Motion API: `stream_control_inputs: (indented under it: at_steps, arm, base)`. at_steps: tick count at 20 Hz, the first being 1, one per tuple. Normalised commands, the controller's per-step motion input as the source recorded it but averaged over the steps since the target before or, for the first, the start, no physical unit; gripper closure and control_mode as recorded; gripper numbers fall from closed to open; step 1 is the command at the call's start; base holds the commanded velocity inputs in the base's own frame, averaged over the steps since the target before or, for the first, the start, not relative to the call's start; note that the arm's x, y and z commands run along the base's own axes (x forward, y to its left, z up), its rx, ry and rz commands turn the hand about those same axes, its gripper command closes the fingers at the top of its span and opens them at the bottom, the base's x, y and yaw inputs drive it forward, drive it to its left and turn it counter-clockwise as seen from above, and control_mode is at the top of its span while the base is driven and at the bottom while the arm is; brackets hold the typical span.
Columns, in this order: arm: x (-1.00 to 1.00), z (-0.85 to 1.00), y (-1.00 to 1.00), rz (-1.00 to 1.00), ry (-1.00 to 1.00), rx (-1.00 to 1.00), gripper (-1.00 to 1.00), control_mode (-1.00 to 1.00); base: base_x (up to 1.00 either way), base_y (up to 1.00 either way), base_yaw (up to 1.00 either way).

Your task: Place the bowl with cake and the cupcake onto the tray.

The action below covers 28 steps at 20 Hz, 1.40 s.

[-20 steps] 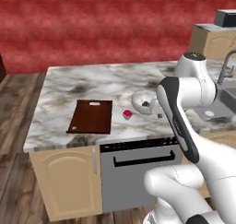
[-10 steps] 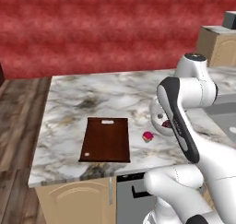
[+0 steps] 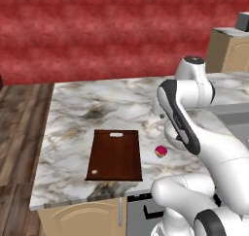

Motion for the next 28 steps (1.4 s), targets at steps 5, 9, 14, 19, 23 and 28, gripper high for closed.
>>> stream_control_inputs:
  at_steps: [5,9,14,19,23,28]
  arm:
    - [0.57,-0.45,-0.30,0.00,-0.01,0.00,-1.00,-1.00]
    - [0.30,-0.50,-0.25,0.00,0.00,-0.03,-1.00,-1.00]
    - [0.07,-0.45,-0.13,0.00,0.07,-0.05,-1.00,-1.00]
    - [0.05,-0.48,-0.09,0.00,0.08,-0.02,-1.00,-1.00]
    - [0.17,-0.37,-0.12,0.00,0.01,0.00,-1.00,-1.00]
    - [0.30,-0.29,-0.15,0.00,0.00,0.00,-1.00,-1.00]
  base:
    - [0.00,0.00,0.00]
    - [0.00,0.00,0.00]
    - [0.00,0.00,0.00]
    - [0.00,0.00,0.00]
    - [0.00,0.00,0.00]
    - [0.00,0.00,0.00]
